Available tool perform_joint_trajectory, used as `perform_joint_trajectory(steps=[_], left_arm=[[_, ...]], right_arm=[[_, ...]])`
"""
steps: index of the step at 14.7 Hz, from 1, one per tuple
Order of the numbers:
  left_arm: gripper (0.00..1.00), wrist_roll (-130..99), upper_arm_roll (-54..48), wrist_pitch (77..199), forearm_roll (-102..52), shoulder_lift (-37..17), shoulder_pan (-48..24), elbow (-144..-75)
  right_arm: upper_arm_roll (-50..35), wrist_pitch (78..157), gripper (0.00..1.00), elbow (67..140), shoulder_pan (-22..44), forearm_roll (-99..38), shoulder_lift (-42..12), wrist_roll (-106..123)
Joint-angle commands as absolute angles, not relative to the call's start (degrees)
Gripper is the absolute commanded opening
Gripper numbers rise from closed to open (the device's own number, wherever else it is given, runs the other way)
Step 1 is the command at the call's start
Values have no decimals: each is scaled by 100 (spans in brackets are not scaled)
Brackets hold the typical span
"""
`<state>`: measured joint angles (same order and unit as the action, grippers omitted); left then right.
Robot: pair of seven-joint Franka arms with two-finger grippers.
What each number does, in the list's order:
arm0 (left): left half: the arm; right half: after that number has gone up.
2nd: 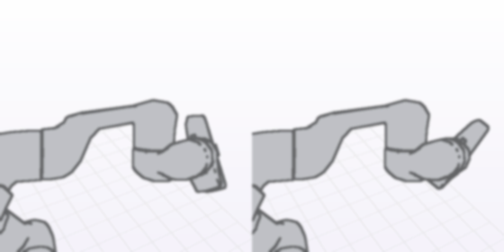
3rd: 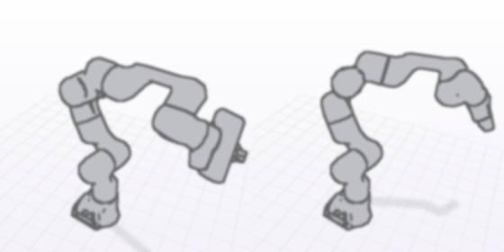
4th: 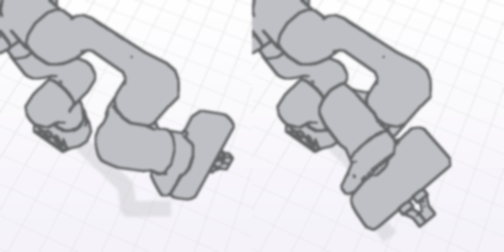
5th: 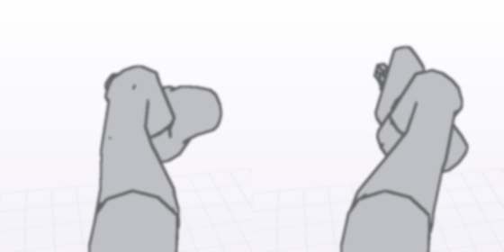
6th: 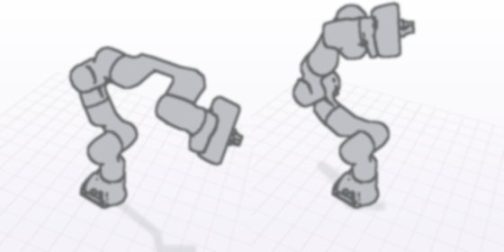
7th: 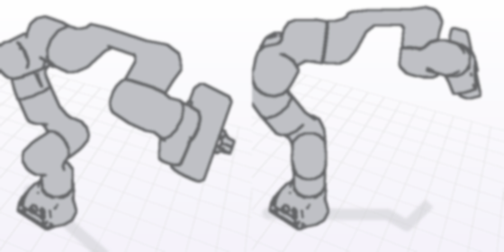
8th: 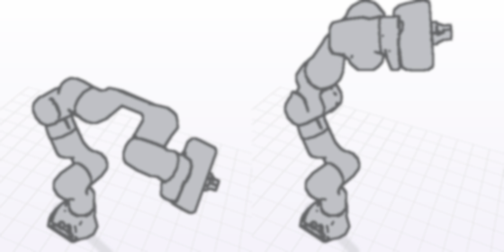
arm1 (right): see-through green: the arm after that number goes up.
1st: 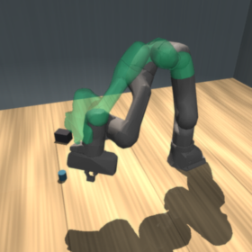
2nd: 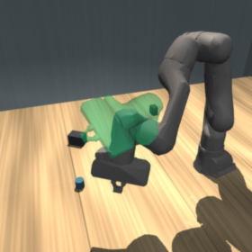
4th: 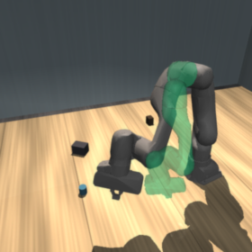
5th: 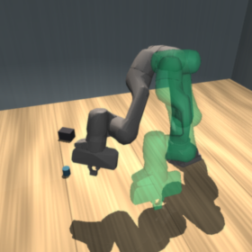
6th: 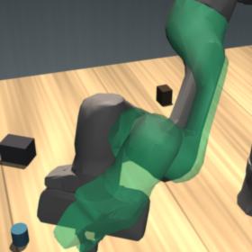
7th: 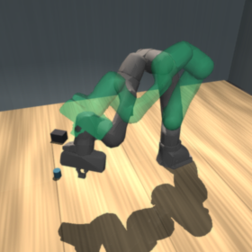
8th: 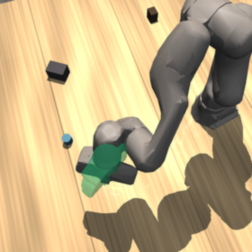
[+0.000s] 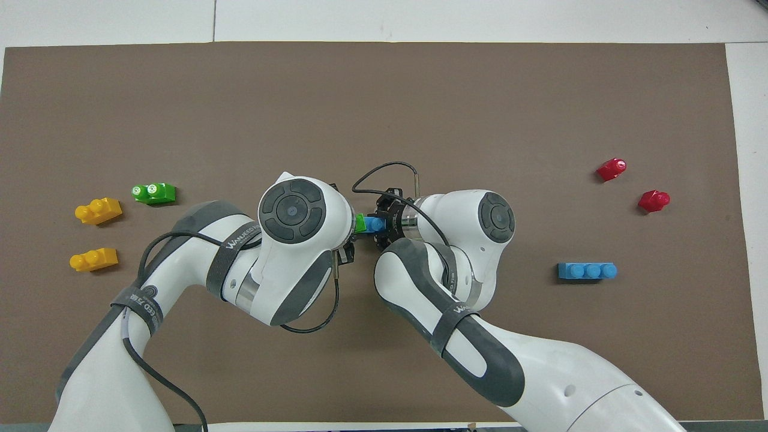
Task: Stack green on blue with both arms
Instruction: 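Bring the green brick with the left gripper onto the held blue brick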
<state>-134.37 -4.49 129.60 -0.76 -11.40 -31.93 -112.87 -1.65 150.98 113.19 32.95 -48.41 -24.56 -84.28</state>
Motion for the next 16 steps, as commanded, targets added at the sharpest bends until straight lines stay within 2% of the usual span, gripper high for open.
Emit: perform_joint_trajectory(steps=[1, 8, 16], left_arm=[[0, -13237, -431, 13140, -193, -1178, -3226, -11347], [0, -12902, -422, 13210, -193, -1397, -3305, -11382], [0, -12410, -413, 13315, -193, -1354, -3208, -11671]], right_arm=[[-149, 15416, 0, 11540, 3278, -4931, -2540, -8358], [-149, 15425, 0, 11549, 3278, -4931, -2540, -8376], [-149, 15416, 0, 11540, 3287, -4931, -2531, -8402]])
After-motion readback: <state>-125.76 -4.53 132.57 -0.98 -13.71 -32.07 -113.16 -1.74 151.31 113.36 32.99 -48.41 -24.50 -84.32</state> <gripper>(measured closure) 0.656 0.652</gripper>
